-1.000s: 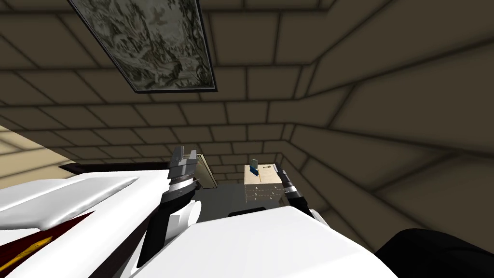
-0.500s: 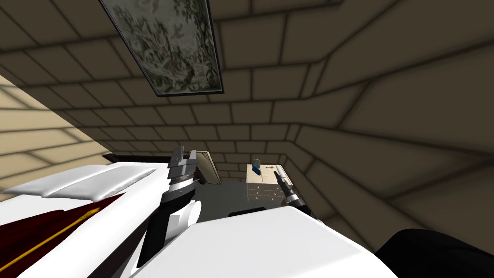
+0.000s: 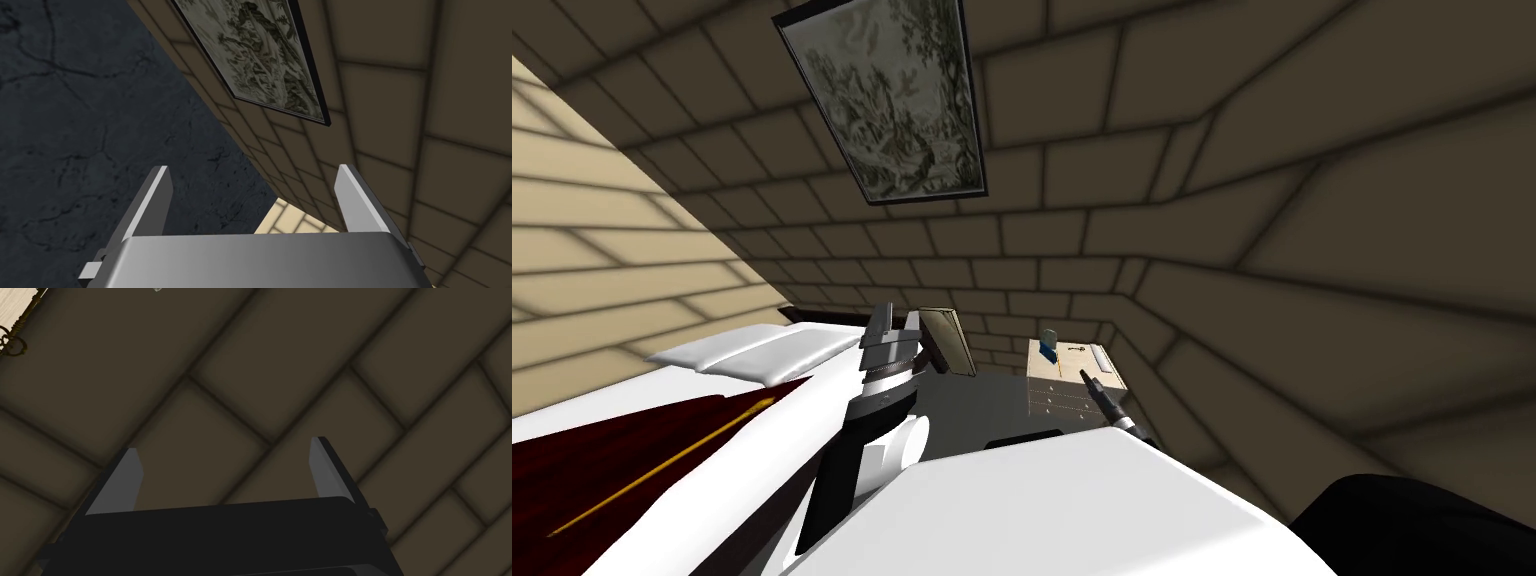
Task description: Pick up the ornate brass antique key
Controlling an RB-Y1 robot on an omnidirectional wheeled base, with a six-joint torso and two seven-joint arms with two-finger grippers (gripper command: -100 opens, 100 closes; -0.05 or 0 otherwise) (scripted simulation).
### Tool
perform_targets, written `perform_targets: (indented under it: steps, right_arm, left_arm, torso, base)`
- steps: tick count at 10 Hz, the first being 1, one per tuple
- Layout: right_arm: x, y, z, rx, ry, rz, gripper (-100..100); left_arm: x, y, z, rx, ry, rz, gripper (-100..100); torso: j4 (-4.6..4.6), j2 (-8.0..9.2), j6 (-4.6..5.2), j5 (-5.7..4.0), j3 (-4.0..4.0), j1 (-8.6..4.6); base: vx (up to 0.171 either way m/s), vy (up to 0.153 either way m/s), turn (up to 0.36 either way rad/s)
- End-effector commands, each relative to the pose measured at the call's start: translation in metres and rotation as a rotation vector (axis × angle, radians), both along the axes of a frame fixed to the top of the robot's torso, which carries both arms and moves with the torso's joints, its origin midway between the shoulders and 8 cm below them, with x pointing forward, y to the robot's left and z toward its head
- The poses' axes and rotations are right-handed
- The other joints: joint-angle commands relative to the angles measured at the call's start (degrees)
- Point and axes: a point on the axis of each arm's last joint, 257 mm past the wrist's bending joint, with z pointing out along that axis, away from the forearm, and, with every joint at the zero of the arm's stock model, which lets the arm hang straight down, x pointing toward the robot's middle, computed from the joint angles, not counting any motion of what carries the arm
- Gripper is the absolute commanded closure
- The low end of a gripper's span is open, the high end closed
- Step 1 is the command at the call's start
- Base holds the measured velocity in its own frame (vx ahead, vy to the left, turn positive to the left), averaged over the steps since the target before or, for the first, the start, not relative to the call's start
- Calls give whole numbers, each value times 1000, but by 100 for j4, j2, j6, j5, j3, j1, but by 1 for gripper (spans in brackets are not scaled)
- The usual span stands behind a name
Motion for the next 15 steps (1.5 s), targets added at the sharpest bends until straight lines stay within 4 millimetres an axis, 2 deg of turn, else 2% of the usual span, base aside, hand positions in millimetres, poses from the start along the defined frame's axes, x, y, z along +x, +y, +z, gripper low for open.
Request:
perform_targets:
  steps: [1, 2, 4, 5, 6, 9, 10, 11, 12, 13, 15]
  right_arm:
    - [-23, -5, -34, -74, 93, 22, -100]
    - [-26, -7, -41, -73, 108, 18, -100]
    - [-48, -15, -73, -139, 194, 41, -100]
    - [-64, -19, -92, -204, 252, 74, -100]
    - [-89, -29, -121, -268, 337, 102, -100]
    - [-98, -33, -130, -269, 362, 97, -100]
    - [-117, -40, -148, -334, 420, 135, -100]
    - [-125, -44, -155, -334, 443, 130, -100]
    - [-148, -54, -173, -397, 508, 168, -100]
    - [-153, -56, -177, -397, 522, 165, -100]
    - [-181, -69, -197, -459, 599, 202, -100]
  left_arm:
    - [0, 0, 0, 0, 0, 0, 0]
    - [0, 0, 0, 0, 0, 0, 0]
    - [0, 0, 0, 0, 0, 0, 0]
    - [0, 0, 0, 0, 0, 0, 0]
    - [0, 0, 0, 0, 0, 0, 0]
    - [0, 0, 0, 0, 0, 0, 0]
    - [0, 0, 0, 0, 0, 0, 0]
    - [0, 0, 0, 0, 0, 0, 0]
    - [0, 0, 0, 0, 0, 0, 0]
    - [0, 0, 0, 0, 0, 0, 0]
    - [0, 0, 0, 0, 0, 0, 0]
  torso:
    - [0, 0, 0, 0, 0, 0]
    - [1, 2, -3, 0, 1, 0]
    - [1, 1, -4, 0, 1, -1]
    - [0, -1, 1, 0, -1, -2]
    - [0, -3, -3, -1, -2, -3]
    - [-1, -8, 3, 0, -4, -1]
    - [-1, -8, 2, 1, -4, 3]
    - [-1, -10, -4, 1, -5, 3]
    - [-2, -10, 2, 0, -6, 0]
    - [-1, -11, -3, 0, -6, -1]
    - [-2, -14, -2, -1, -7, -3]
  base:
    - [-22, -5, 259]
    - [-18, -13, 140]
    - [-15, -9, 203]
    - [-8, -6, 268]
    - [-3, -11, 464]
    - [1, -7, 30]
    - [4, 6, 313]
    - [8, -8, 208]
    - [10, -6, 337]
    - [10, -15, 133]
    - [16, -13, 232]
